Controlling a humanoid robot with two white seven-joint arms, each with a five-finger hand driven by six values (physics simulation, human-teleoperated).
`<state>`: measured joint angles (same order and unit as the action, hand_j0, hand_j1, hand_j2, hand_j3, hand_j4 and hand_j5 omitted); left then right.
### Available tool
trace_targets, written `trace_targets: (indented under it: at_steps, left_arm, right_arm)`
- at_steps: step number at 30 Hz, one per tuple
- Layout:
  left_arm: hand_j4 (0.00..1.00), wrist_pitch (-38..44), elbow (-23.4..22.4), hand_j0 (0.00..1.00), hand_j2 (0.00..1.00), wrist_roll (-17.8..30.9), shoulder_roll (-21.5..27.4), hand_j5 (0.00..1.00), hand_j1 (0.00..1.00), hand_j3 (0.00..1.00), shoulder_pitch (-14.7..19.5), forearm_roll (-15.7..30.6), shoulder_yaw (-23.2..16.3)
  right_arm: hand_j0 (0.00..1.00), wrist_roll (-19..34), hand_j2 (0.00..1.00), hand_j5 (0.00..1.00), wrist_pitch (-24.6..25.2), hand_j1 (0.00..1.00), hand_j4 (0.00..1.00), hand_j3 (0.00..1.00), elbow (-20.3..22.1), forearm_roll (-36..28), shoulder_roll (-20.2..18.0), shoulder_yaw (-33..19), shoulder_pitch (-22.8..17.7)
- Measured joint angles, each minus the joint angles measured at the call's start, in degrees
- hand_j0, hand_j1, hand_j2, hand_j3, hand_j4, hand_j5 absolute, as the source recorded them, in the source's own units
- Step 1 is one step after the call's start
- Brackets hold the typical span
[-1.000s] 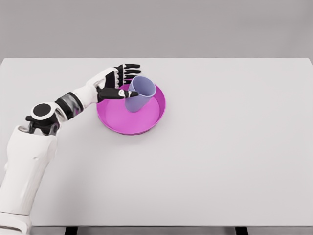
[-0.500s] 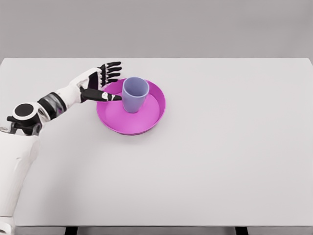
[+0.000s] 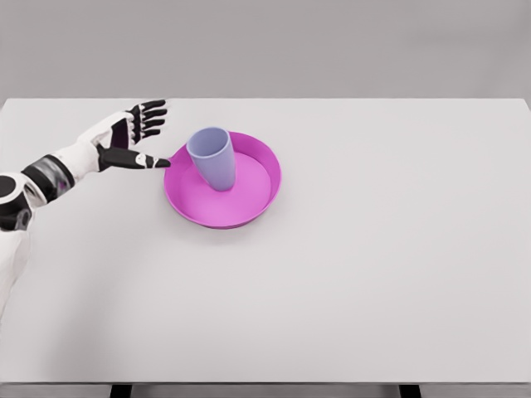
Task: Flip the cup with left arm and place it on the plate
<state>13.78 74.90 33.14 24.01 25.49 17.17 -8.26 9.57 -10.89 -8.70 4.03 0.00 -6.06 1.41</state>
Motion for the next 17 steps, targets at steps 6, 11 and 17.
trace_targets:
  at_steps: [6, 11, 17]
  left_arm:
    - [1.00, -3.58, 0.72, 1.00, 1.00, 0.02, 6.93, 1.00, 1.00, 1.00, -3.87, -0.02, 2.41]
    - [1.00, -11.65, 4.13, 1.00, 1.00, 0.03, 11.93, 1.00, 1.00, 1.00, -8.53, -0.13, 4.67]
    - [1.00, -22.55, 8.17, 1.00, 1.00, 0.34, 14.71, 1.00, 1.00, 1.00, -11.08, -0.13, 5.19]
  right_arm:
    - [1.00, 0.00, 1.00, 1.00, 0.00, 1.00, 1.00, 1.00, 0.00, 0.00, 0.00, 0.00, 0.00]
    - [1.00, 0.00, 1.00, 1.00, 0.00, 1.00, 1.00, 1.00, 0.00, 0.00, 0.00, 0.00, 0.00]
    - [1.00, 0.00, 1.00, 1.00, 0.00, 1.00, 1.00, 1.00, 0.00, 0.00, 0.00, 0.00, 0.00]
